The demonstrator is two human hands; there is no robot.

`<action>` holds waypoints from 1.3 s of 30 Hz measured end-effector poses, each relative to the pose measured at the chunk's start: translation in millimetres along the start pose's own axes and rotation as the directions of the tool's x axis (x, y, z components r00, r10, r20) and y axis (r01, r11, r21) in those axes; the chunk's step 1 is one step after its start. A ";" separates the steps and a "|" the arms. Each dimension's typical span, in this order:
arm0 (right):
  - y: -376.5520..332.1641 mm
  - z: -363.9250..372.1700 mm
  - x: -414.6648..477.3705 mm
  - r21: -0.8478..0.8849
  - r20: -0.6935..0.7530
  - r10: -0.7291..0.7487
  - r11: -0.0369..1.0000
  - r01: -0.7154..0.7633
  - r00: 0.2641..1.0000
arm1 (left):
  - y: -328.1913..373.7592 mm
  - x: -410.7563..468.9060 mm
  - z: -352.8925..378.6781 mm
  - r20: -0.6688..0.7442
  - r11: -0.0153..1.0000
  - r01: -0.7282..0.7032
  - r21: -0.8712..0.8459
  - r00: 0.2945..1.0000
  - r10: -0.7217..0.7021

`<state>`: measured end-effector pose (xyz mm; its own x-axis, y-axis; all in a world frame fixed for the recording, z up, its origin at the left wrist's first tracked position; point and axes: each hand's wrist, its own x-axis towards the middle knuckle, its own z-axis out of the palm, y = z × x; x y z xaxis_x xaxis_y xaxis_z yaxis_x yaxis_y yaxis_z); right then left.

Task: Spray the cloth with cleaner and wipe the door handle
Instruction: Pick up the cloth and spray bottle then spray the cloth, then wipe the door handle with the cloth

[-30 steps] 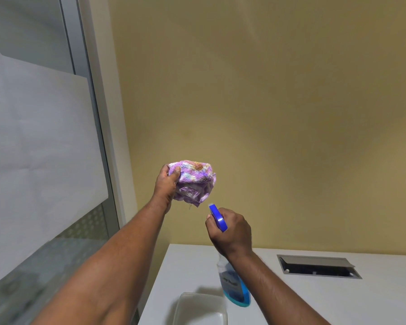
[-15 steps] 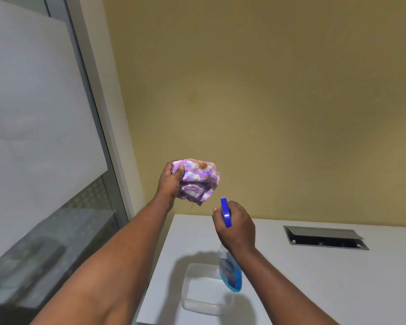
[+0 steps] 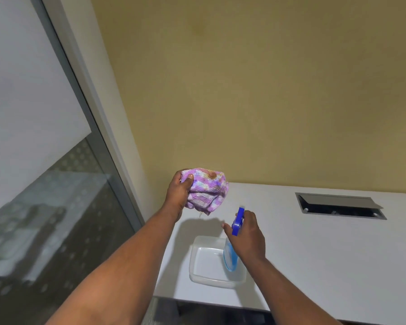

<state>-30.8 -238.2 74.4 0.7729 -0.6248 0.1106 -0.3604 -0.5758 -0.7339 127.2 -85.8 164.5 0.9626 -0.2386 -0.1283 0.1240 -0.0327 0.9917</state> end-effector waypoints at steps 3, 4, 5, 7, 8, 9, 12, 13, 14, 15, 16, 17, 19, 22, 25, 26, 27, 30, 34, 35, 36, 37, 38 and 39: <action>21.1 16.5 -2.7 -0.014 0.052 0.070 0.997 -0.069 0.996 | -22.6 10.7 -2.0 0.009 0.999 0.039 -0.006 0.999 -0.038; 27.6 20.6 -4.2 -0.003 0.075 0.096 0.995 -0.096 0.993 | -28.6 14.2 -2.3 0.010 0.999 0.050 -0.010 0.999 -0.050; 33.6 24.0 -6.0 0.015 0.098 0.115 0.993 -0.117 0.989 | -33.8 17.0 -2.4 0.011 0.998 0.060 -0.013 0.998 -0.060; 45.7 29.0 -10.9 0.047 0.138 0.133 0.989 -0.140 0.982 | -42.0 20.3 -1.6 0.016 0.997 0.068 -0.022 0.998 -0.068; 50.4 31.0 -13.2 0.057 0.151 0.139 0.987 -0.149 0.979 | -45.0 21.6 -0.9 0.023 0.997 0.066 -0.030 0.998 -0.066; 53.8 32.3 -15.4 0.066 0.163 0.147 0.985 -0.159 0.976 | -47.3 22.6 -0.4 0.029 0.997 0.065 -0.036 0.998 -0.064; 57.3 33.9 -18.6 0.071 0.186 0.151 0.983 -0.167 0.971 | -46.1 24.2 0.7 0.035 0.997 0.069 -0.039 0.997 -0.068; 58.1 33.3 -19.5 0.066 0.189 0.148 0.984 -0.163 0.971 | -43.0 23.6 1.6 0.037 0.997 0.068 -0.041 0.997 -0.067; 59.4 31.9 -20.7 0.064 0.195 0.146 0.985 -0.161 0.970 | -39.1 22.3 2.5 0.041 0.997 0.066 -0.046 0.997 -0.064; 60.8 29.5 -22.2 0.062 0.207 0.143 0.985 -0.159 0.968 | -34.7 20.2 3.2 0.047 0.997 0.061 -0.051 0.997 -0.059; 62.4 26.3 -23.6 0.057 0.224 0.139 0.986 -0.155 0.965 | -30.0 18.0 4.0 0.050 0.997 0.055 -0.054 0.997 -0.052; 63.7 22.9 -24.8 0.048 0.242 0.135 0.987 -0.151 0.961 | -26.0 16.1 4.5 0.052 0.998 0.047 -0.053 0.998 -0.044; 62.3 12.4 -28.8 0.032 0.262 0.122 0.990 -0.135 0.957 | -16.7 10.4 4.4 0.052 0.998 0.028 -0.050 0.998 -0.025; 52.0 -8.4 -33.9 0.020 0.227 0.032 0.999 -0.037 0.973 | 1.0 -1.0 3.9 0.054 0.999 0.001 -0.047 0.999 0.002; 27.1 -35.0 -36.8 0.032 0.120 -0.121 0.993 0.118 0.985 | 21.8 -22.1 3.1 0.047 0.998 -0.047 -0.050 0.998 0.049; 14.5 -44.3 -36.2 0.050 0.087 -0.167 0.985 0.164 0.982 | 29.5 -30.9 3.0 0.040 0.996 -0.063 -0.057 0.997 0.066; 0.9 -52.1 -34.5 0.077 0.063 -0.204 0.977 0.199 0.977 | 36.0 -38.7 3.3 0.034 0.995 -0.077 -0.064 0.996 0.079; -46.3 -77.0 -36.4 0.214 0.013 -0.289 0.936 0.279 0.957 | 56.0 -74.9 3.1 0.005 0.989 -0.120 -0.089 0.993 0.120; -108.0 -99.8 -48.9 0.576 -0.004 -0.249 0.791 0.205 0.969 | 78.1 -131.0 -4.4 -0.048 0.975 -0.176 -0.135 0.984 0.171; -120.6 -105.1 -55.0 0.664 0.037 -0.216 0.735 0.137 0.976 | 83.3 -147.3 -7.1 -0.061 0.972 -0.188 -0.138 0.982 0.181; -131.6 -109.4 -61.9 0.734 0.088 -0.193 0.676 0.068 0.977 | 88.5 -163.7 -10.3 -0.075 0.970 -0.197 -0.140 0.979 0.188; -140.3 -112.2 -67.0 0.783 0.135 -0.180 0.622 0.007 0.974 | 92.9 -177.1 -12.6 -0.087 0.969 -0.203 -0.141 0.978 0.192; -147.6 -116.2 -75.9 0.815 0.181 -0.180 0.577 -0.045 0.967 | 96.7 -193.6 -16.2 -0.108 0.968 -0.212 -0.136 0.974 0.198; -152.9 -120.3 -85.3 0.837 0.220 -0.183 0.540 -0.089 0.958 | 100.4 -210.0 -19.5 -0.131 0.966 -0.223 -0.129 0.970 0.206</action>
<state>-104.5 -160.3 257.8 0.9215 -0.3773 0.0923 0.1731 0.1862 -0.9671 -57.8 -20.1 291.0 0.9905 -0.1114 0.0801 -0.0633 0.1472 0.9871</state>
